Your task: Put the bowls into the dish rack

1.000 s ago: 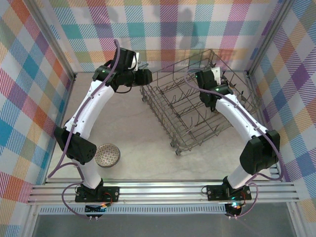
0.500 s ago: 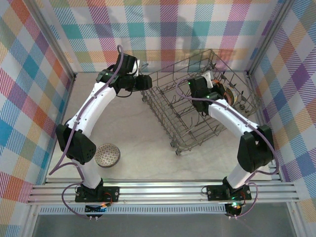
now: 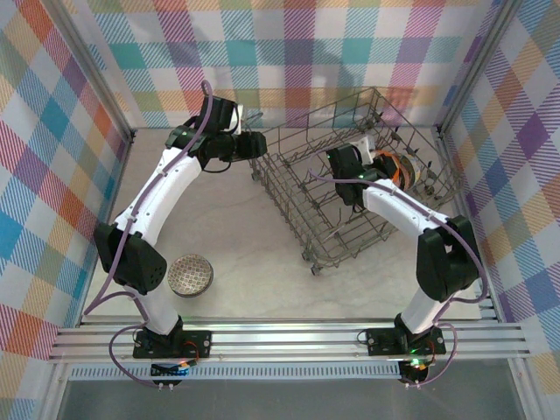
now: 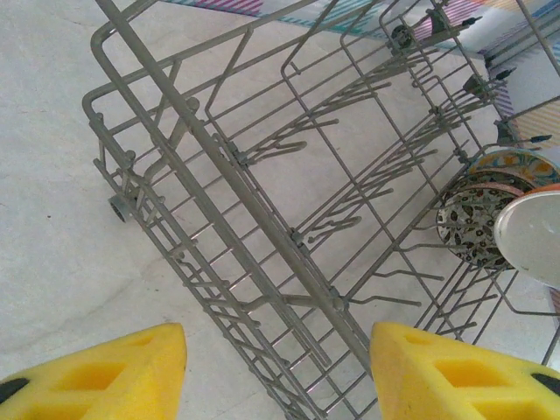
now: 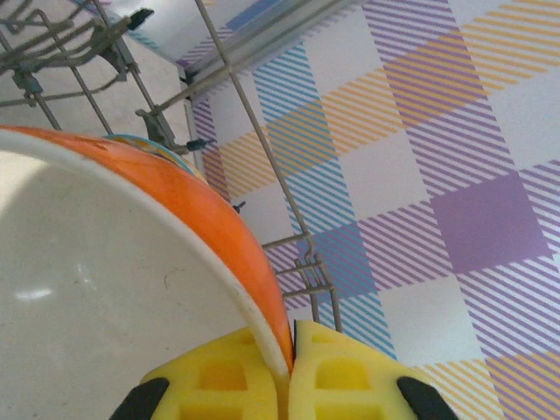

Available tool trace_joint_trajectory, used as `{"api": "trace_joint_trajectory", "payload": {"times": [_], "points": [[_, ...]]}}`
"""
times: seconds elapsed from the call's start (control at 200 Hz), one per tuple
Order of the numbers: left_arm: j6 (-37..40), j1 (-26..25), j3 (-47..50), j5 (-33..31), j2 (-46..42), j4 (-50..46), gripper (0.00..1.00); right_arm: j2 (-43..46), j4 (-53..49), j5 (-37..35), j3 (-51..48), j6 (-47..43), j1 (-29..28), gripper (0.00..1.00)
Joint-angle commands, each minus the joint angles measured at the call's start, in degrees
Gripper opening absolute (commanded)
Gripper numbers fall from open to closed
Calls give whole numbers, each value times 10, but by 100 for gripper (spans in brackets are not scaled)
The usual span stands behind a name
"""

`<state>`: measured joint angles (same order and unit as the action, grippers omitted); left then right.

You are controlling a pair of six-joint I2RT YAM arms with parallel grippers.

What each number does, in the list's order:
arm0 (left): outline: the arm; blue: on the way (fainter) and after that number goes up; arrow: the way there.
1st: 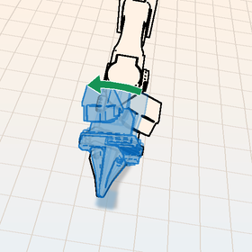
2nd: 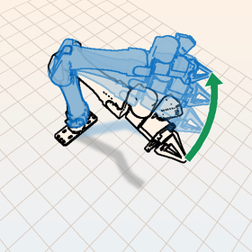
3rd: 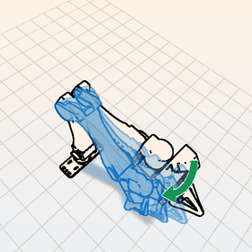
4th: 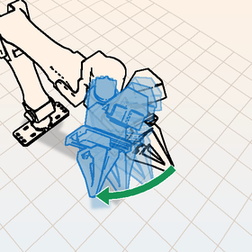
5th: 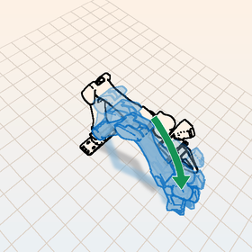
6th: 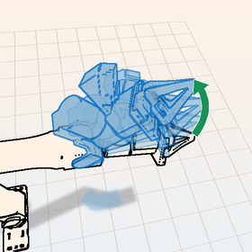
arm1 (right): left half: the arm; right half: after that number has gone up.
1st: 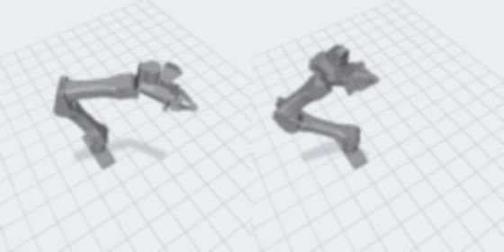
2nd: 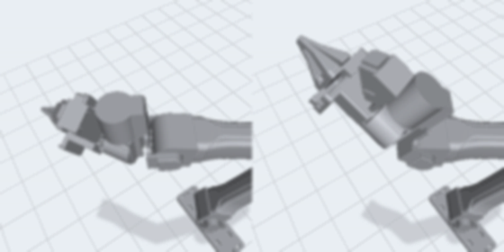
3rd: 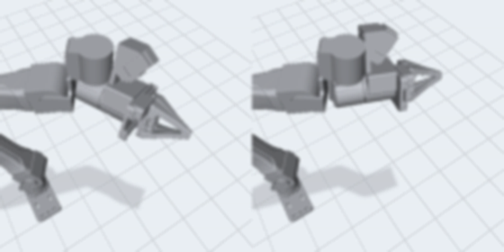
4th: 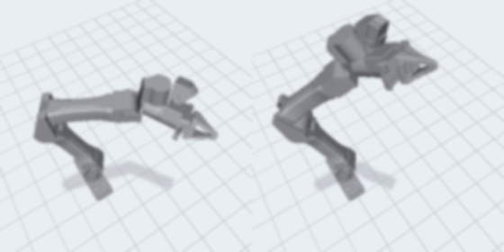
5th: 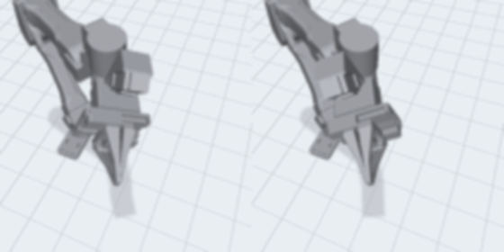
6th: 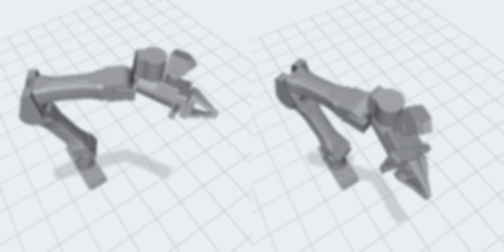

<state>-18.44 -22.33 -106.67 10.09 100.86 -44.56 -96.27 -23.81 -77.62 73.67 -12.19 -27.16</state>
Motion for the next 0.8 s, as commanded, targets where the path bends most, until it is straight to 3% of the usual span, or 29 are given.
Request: {"api": "trace_joint_trajectory", "payload": {"times": [0.0, 0.335, 0.485, 0.59, 0.795], "points": [[-2, 5, 3, 13, -18, 14, 58, -22, -97, -31, 24, 83, -2, 0], [-2, 7, 11, 26, -15, 24, 58, -48, -215, -55, 50, 164, -19, 0], [-2, 10, 13, 33, -15, 27, 58, -109, -450, -59, 137, 364, -25, 0], [-1, 12, 16, 38, -14, 30, 58, -203, -775, -69, 251, 662, -29, 0], [1, 18, 19, 48, -15, 29, 58, -238, -785, -57, 283, 672, -39, 0]]}}
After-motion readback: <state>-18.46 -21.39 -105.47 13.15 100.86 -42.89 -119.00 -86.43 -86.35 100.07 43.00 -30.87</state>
